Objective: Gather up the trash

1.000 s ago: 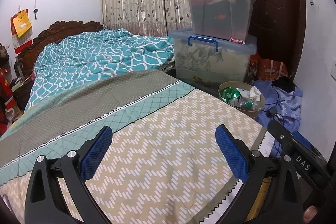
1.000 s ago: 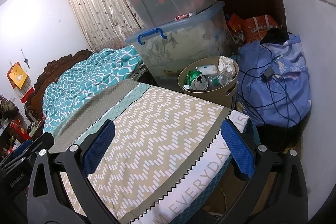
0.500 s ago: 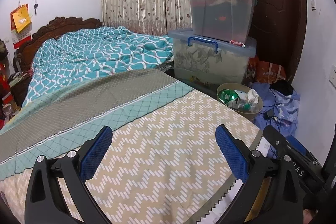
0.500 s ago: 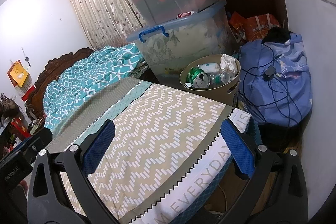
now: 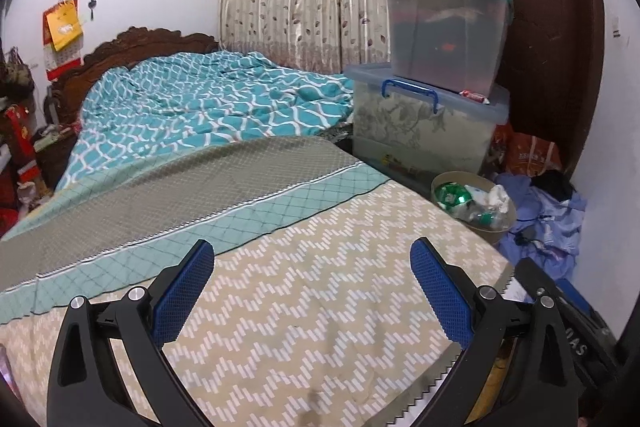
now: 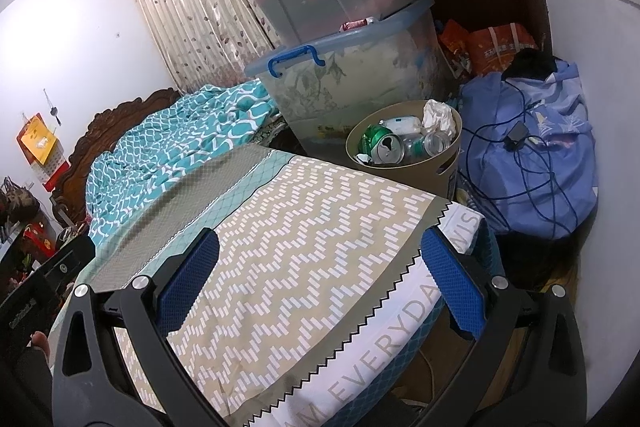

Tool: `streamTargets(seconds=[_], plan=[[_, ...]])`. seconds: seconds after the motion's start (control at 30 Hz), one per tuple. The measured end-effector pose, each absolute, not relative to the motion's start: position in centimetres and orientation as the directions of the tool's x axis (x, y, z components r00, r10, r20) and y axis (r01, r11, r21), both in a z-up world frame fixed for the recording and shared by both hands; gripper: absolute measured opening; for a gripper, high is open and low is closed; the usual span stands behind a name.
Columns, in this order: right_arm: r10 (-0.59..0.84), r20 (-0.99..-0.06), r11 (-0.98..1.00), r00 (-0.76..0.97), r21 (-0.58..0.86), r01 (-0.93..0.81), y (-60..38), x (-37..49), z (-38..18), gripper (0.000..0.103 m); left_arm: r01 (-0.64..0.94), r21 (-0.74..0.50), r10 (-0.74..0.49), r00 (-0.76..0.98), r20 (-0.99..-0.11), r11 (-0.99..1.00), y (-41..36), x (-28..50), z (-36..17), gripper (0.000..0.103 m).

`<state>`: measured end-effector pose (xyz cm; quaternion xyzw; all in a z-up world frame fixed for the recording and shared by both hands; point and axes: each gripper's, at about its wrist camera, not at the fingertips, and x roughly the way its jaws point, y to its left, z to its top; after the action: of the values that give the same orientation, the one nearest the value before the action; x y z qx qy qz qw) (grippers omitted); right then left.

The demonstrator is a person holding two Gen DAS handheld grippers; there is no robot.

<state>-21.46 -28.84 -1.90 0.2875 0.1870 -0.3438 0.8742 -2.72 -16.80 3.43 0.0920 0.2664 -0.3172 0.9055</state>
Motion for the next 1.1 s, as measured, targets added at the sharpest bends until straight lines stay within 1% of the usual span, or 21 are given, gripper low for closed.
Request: streamTargets(seconds=[0.2, 0.43, 0.6, 0.83, 1.1], plan=[[-0.49, -0.528, 0.598, 0.694, 0.375, 0.708, -28.7, -21.4, -2.0, 0.1, 0.62, 0.015, -0.513, 0.662, -0.546, 0.784, -16.8, -2.5, 3.2, 0.095], [-0.486, -0.534, 0.605, 0.692, 0.366, 0.707, -28.5, -21.1, -2.0, 0.1, 0.623, 0.042, -0.488, 0.652, -0.58, 0.781, -17.4, -1.9, 2.2, 0.095], [-0.508, -0.514, 0.611, 0.692, 0.351, 0.709, -28.1, -21.5, -1.5, 0.1, 0.634, 0.047, -0.495, 0.645, -0.583, 0.772, -17.6, -2.0, 1.9, 0.095], [-0.496, -0.523, 0.611, 0.693, 0.357, 0.707, -28.4, -21.4, -1.6, 0.1, 0.643, 0.052, -0.5, 0.642, -0.582, 0.765, -17.7, -2.2, 2.0, 0.095], [-0.503, -0.515, 0.605, 0.695, 0.364, 0.708, -28.8, -21.6, -1.5, 0.1, 0.647, 0.091, -0.488, 0.653, -0.579, 0.757, -18.2, -2.8, 1.9, 0.095]])
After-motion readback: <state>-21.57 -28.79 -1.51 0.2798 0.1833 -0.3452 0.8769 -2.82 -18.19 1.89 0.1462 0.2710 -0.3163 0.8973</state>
